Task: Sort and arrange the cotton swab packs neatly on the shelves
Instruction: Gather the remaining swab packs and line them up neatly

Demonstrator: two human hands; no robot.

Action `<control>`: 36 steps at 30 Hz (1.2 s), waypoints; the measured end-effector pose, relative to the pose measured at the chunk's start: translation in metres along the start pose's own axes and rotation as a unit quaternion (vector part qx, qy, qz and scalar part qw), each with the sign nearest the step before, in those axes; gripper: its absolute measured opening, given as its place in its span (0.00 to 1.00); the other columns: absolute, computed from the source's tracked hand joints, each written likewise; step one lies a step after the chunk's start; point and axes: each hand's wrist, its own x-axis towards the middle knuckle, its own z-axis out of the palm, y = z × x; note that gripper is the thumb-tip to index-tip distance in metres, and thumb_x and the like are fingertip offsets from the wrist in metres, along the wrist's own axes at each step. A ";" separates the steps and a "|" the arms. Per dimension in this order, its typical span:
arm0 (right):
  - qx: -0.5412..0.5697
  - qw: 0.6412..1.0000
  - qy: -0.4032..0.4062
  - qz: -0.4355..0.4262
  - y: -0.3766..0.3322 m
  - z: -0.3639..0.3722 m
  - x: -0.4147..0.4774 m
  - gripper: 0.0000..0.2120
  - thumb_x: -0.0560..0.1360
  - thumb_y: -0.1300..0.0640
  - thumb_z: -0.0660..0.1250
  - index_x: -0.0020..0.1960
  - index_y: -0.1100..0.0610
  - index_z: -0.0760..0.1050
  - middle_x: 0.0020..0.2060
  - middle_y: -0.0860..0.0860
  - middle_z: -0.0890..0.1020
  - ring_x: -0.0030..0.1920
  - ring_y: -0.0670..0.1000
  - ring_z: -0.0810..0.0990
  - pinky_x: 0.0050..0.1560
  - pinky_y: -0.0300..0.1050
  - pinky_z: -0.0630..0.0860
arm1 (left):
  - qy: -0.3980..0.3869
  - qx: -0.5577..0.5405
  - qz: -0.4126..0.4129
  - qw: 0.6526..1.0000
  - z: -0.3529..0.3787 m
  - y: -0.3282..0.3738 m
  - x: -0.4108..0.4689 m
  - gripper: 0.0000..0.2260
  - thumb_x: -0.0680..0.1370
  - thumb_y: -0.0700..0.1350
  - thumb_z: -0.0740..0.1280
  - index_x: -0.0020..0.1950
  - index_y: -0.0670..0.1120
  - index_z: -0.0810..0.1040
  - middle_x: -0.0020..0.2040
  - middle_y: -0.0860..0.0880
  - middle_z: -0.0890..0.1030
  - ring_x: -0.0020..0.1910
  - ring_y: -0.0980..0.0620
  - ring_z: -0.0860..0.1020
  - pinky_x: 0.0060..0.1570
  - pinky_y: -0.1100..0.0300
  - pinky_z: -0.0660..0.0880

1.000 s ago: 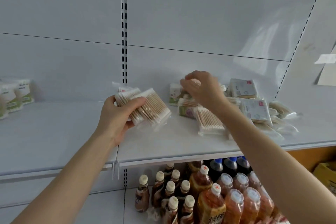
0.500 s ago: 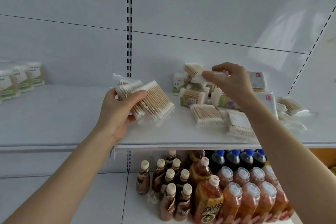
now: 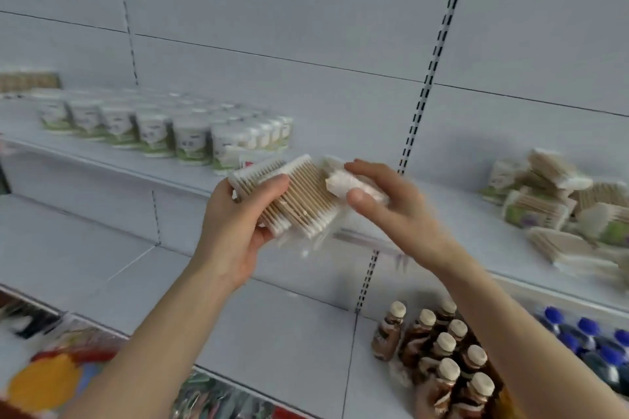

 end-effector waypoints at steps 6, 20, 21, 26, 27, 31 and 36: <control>0.059 0.992 -0.113 -0.012 -0.055 0.161 0.020 0.13 0.68 0.44 0.67 0.51 0.42 0.71 0.47 0.41 0.78 0.48 0.36 0.77 0.53 0.36 0.76 | 0.133 0.037 0.052 0.989 -0.158 0.068 -0.046 0.30 0.61 0.46 0.72 0.63 0.41 0.73 0.53 0.43 0.82 0.45 0.50 0.83 0.36 0.56 0.80; 0.176 0.956 -0.233 0.004 -0.154 0.427 0.071 0.10 0.73 0.58 0.68 0.50 0.64 0.75 0.40 0.56 0.82 0.39 0.50 0.83 0.39 0.44 0.81 | 0.331 0.111 0.116 0.930 -0.407 0.168 -0.131 0.26 0.65 0.44 0.70 0.63 0.45 0.71 0.54 0.48 0.81 0.49 0.52 0.82 0.46 0.49 0.80; 0.174 0.957 -0.232 -0.001 -0.156 0.443 0.079 0.10 0.73 0.58 0.69 0.49 0.63 0.74 0.38 0.55 0.82 0.38 0.48 0.83 0.37 0.43 0.81 | 0.337 0.113 0.118 0.927 -0.420 0.171 -0.128 0.27 0.65 0.44 0.70 0.63 0.45 0.71 0.54 0.47 0.81 0.49 0.51 0.82 0.46 0.49 0.81; 0.131 0.965 -0.227 -0.030 -0.152 0.524 0.131 0.09 0.71 0.56 0.71 0.46 0.59 0.75 0.34 0.51 0.80 0.33 0.45 0.79 0.32 0.39 0.75 | 0.358 0.121 0.116 0.919 -0.493 0.186 -0.089 0.29 0.65 0.45 0.71 0.65 0.45 0.70 0.56 0.46 0.80 0.51 0.49 0.82 0.48 0.46 0.80; 0.132 0.964 -0.229 -0.031 -0.149 0.540 0.143 0.08 0.71 0.56 0.71 0.45 0.59 0.75 0.34 0.51 0.80 0.32 0.45 0.78 0.31 0.38 0.75 | 0.360 0.124 0.116 0.918 -0.508 0.192 -0.077 0.29 0.65 0.45 0.71 0.65 0.45 0.70 0.56 0.46 0.80 0.51 0.50 0.82 0.48 0.46 0.80; 0.146 0.966 -0.208 -0.036 -0.151 0.585 0.210 0.07 0.72 0.59 0.69 0.47 0.62 0.77 0.36 0.53 0.80 0.34 0.46 0.79 0.33 0.39 0.76 | 0.351 0.145 0.127 0.916 -0.561 0.233 -0.015 0.32 0.63 0.47 0.72 0.66 0.46 0.70 0.56 0.47 0.80 0.51 0.51 0.82 0.46 0.48 0.80; 0.145 0.967 -0.205 -0.038 -0.165 0.639 0.300 0.04 0.75 0.61 0.66 0.44 0.53 0.75 0.39 0.50 0.81 0.34 0.39 0.80 0.34 0.34 0.76 | 0.331 0.158 0.147 0.919 -0.613 0.280 0.056 0.33 0.62 0.47 0.71 0.67 0.47 0.69 0.55 0.49 0.81 0.50 0.52 0.82 0.45 0.51 0.81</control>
